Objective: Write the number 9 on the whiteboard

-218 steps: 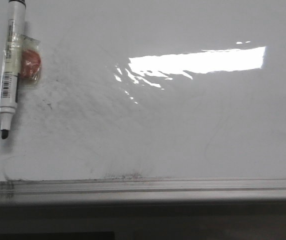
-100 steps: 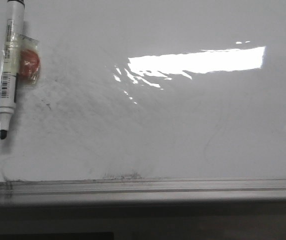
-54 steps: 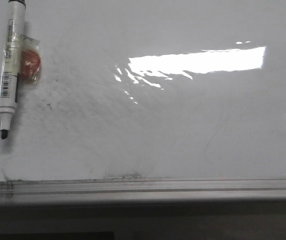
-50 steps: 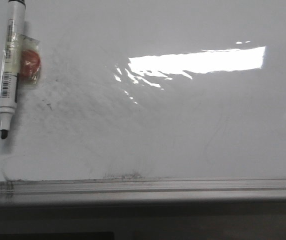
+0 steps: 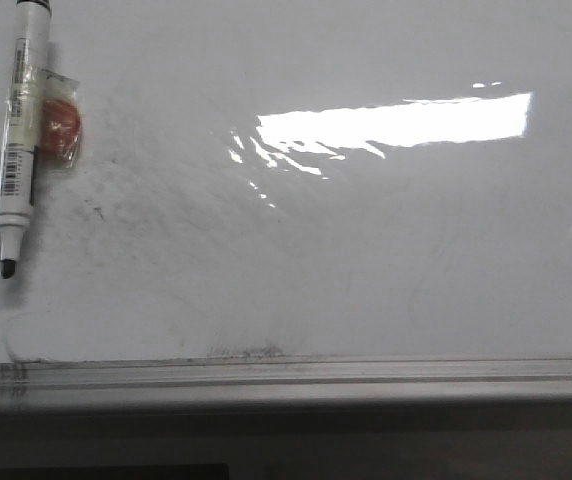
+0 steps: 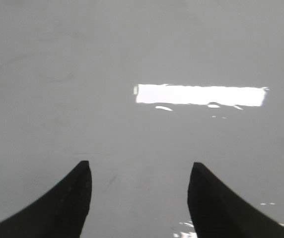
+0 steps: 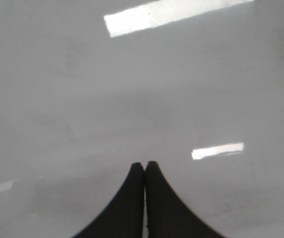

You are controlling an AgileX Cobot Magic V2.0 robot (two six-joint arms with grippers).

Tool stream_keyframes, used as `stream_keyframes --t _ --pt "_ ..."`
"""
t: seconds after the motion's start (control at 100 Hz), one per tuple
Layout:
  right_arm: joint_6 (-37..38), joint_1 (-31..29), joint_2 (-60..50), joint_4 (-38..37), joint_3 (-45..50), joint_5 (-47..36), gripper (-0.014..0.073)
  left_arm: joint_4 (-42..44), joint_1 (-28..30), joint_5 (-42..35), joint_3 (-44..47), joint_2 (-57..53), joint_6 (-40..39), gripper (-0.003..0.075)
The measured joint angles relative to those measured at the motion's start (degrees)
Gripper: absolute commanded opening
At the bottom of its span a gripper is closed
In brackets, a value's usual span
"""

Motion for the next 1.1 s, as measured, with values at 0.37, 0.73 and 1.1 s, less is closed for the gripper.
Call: stream_keyframes --t 0.37,0.73,1.1 --pt "0.1 0.0 0.0 0.0 0.0 0.0 -0.0064 -3.6 -20.6 -0.1 0.0 2.7 1.5 0.0386" --pt "0.1 0.0 0.0 0.0 0.0 0.0 -0.0064 -6.7 -36.9 -13.9 0.0 22.3 3.9 0.0386" --pt "0.1 0.0 0.0 0.0 0.0 0.0 -0.0064 -12.5 -46.4 -30.4 0.0 41.2 3.5 0.0386"
